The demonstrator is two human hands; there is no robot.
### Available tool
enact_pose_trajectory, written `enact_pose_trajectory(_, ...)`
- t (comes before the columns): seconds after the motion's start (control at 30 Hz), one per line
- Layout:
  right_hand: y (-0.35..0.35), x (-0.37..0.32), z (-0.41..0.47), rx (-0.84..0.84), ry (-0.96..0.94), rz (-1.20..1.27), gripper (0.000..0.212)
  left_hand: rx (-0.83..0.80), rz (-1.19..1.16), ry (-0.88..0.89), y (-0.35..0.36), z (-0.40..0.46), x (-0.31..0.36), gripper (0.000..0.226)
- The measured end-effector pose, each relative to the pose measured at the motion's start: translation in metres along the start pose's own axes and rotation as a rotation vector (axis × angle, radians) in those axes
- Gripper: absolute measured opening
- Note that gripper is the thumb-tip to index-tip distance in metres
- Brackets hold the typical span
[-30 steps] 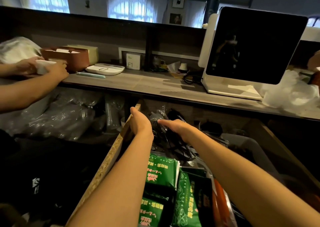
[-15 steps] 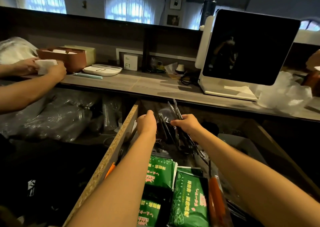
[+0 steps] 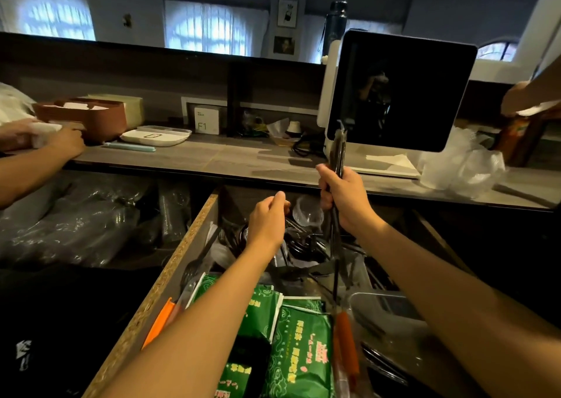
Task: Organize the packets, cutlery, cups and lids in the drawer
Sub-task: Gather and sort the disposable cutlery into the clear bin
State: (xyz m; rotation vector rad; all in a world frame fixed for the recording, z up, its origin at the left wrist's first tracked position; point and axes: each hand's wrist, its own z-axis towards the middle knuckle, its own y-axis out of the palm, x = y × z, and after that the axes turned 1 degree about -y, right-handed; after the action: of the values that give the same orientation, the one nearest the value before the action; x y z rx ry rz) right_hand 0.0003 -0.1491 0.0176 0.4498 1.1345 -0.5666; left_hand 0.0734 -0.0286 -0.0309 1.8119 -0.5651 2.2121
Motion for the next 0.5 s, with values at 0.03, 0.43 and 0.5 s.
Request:
enact_pose_trajectory(0.03, -0.002, -0.005, 0.001, -0.003, 0.001, 0.057, 0.017, -0.046, -0.033, 0.010, 0.003, -0.001, -0.001, 0.048)
enact_pose_trajectory(0.43, -0.062, -0.032, -0.007, 0.340, 0.058, 0.766, 0.016, -0.822, -0.059, -0.018, 0.041, -0.059, 0.021, 0.015)
enact_pose_trajectory(0.5, -0.074, -0.033, -0.014, 0.414, 0.079, 0.779, 0.013, -0.866, -0.018, 0.065, 0.044, -0.063, 0.022, 0.004)
